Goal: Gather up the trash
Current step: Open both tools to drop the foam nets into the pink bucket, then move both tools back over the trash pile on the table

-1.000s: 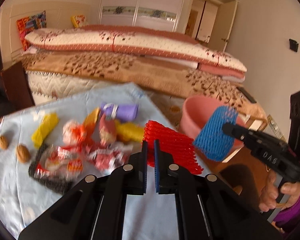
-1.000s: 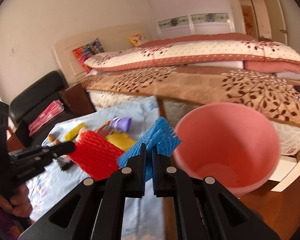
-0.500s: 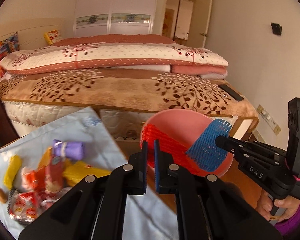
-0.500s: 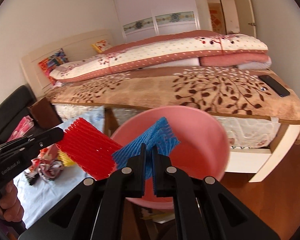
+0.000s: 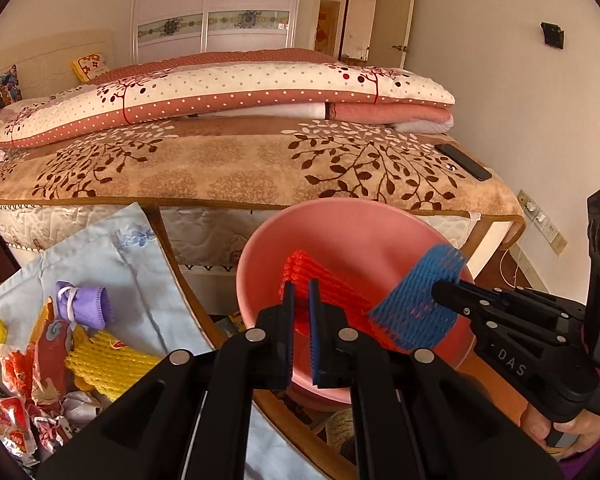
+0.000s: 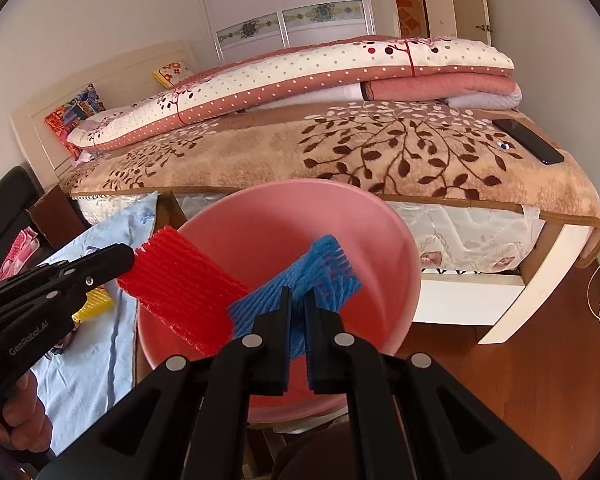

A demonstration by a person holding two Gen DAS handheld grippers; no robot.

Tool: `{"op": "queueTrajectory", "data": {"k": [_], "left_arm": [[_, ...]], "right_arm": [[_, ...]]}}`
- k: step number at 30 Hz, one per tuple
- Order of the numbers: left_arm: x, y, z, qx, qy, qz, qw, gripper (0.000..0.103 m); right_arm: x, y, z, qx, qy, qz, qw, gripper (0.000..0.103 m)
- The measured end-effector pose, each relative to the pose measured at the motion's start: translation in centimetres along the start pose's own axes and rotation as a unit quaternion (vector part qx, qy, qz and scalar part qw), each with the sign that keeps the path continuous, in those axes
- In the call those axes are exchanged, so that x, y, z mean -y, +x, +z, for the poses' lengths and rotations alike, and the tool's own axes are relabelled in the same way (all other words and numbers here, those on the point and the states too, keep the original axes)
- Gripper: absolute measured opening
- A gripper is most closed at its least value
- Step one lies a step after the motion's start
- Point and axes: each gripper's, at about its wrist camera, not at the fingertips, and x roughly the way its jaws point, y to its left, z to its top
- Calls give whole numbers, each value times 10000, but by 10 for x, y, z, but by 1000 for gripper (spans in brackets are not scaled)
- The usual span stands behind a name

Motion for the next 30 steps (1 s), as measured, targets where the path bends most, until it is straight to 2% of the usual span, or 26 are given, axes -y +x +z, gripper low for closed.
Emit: {"op": "queueTrajectory", "data": {"k": [3, 5, 7, 9, 11, 13, 21, 24, 30], "left_arm": [[1, 0, 0, -17, -5, -52, 10000, 8], [1, 1, 1, -34, -9, -77, 10000, 13], [1, 0, 1, -37, -47, -99, 9999, 29], [1, -3, 1, 10, -94, -153, 9998, 37], [1, -6, 1, 58, -106, -164, 9998, 38], [1, -9, 2, 85, -110, -179, 9997, 39], [-5, -26, 2, 211, -282, -120, 9993, 39], [-10, -34, 0, 246, -379, -45, 9990, 39], [-21, -52, -10, 274, -486, 199, 9982, 39]], "right_arm": [[0, 3, 0, -23, 29, -12, 10000, 7], [1, 3, 1, -22, 41, -34, 10000, 13], [0, 2, 1, -11, 57, -41, 10000, 16], [0, 2, 1, -6, 55, -60, 10000, 21], [-1, 0, 1, 20, 50, -108, 9999, 31], [-2, -2, 1, 54, 49, -151, 9999, 36], [-10, -13, 2, 124, 5, -127, 9998, 38], [-17, -19, 1, 188, -6, -105, 9998, 45], [-35, -29, -2, 244, -72, 115, 9996, 46]]}}
